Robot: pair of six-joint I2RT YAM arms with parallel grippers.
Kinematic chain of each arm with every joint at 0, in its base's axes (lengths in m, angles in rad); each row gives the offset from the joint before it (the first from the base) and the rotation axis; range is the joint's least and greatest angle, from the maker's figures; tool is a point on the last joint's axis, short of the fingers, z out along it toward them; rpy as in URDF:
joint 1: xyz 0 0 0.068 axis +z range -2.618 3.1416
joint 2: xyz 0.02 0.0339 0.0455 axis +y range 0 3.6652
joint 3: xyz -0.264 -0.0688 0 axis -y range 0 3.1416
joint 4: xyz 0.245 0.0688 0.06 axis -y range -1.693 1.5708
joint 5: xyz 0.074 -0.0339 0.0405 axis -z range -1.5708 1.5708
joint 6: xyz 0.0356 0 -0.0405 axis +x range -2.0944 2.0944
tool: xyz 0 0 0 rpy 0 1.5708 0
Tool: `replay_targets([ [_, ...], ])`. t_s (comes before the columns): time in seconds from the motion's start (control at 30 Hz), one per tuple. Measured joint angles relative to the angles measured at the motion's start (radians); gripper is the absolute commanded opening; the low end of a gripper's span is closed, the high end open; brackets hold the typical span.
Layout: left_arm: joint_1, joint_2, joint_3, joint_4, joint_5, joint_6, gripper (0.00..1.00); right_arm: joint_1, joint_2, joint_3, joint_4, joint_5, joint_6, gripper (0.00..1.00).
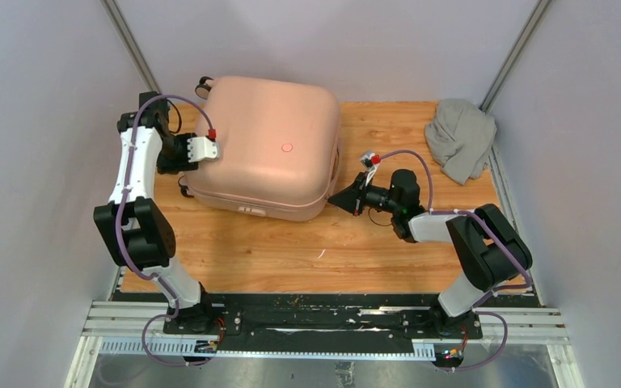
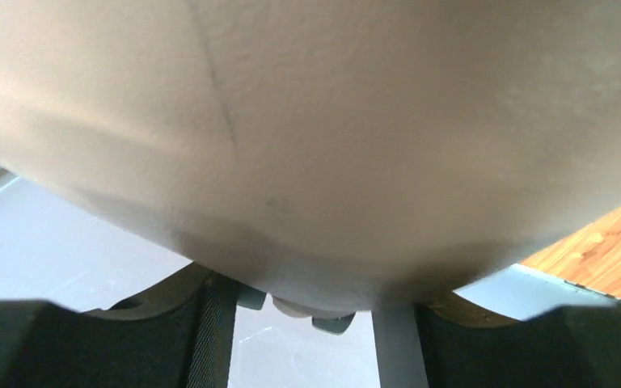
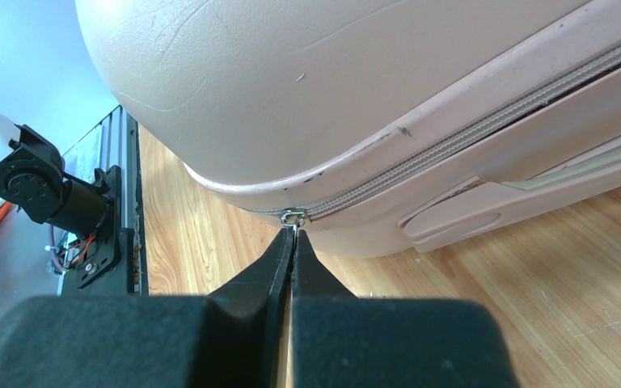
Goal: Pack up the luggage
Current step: Zip the luggage at the corner of the board.
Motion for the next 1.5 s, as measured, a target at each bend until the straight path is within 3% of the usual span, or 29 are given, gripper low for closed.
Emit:
replay_targets([
  [0.1, 0.002, -0.003, 0.015, -0.022, 0.013, 0.025, 0.40, 0.000, -0.006, 0.000, -0.010, 0.008, -0.009, 0.00],
  [0.13, 0.002, -0.006, 0.024, -0.027, 0.022, 0.018, 0.30, 0.000, -0.008, 0.000, -0.016, 0.010, -0.013, 0.00],
  [0.17, 0.003, -0.011, 0.033, -0.030, 0.034, 0.002, 0.11, 0.000, -0.009, 0.000, -0.021, 0.013, -0.018, 0.00],
  [0.2, 0.003, -0.017, 0.038, -0.030, 0.040, -0.011, 0.00, 0.000, -0.010, 0.000, -0.024, 0.014, -0.022, 0.00],
  [0.23, 0.004, -0.026, 0.045, -0.032, 0.048, -0.030, 0.00, 0.000, -0.010, 0.000, -0.026, 0.017, -0.026, 0.00],
  [0.83, 0.009, -0.094, 0.110, -0.064, 0.119, -0.256, 0.00, 0.000, -0.100, -0.052, -0.084, 0.080, -0.132, 0.00],
  [1.27, -0.007, -0.139, 0.073, 0.047, 0.230, -0.370, 0.00, 0.216, -0.153, -0.065, -0.178, 0.226, -0.180, 0.00],
  [1.3, -0.010, -0.151, 0.058, 0.051, 0.236, -0.373, 0.00, 0.228, -0.153, -0.061, -0.185, 0.233, -0.180, 0.03],
  [1.33, -0.011, -0.165, 0.042, 0.051, 0.240, -0.375, 0.00, 0.240, -0.153, -0.054, -0.196, 0.240, -0.179, 0.16],
  [1.4, -0.011, -0.178, 0.027, 0.050, 0.241, -0.375, 0.00, 0.256, -0.158, -0.040, -0.236, 0.262, -0.175, 0.26],
  [1.43, -0.012, -0.181, 0.023, 0.050, 0.240, -0.372, 0.03, 0.256, -0.163, -0.038, -0.254, 0.278, -0.175, 0.30],
  [1.47, -0.011, -0.182, 0.020, 0.048, 0.235, -0.367, 0.17, 0.255, -0.171, -0.039, -0.273, 0.292, -0.174, 0.35],
  [1.5, -0.011, -0.182, 0.019, 0.047, 0.228, -0.356, 0.43, 0.253, -0.177, -0.040, -0.288, 0.305, -0.171, 0.39],
])
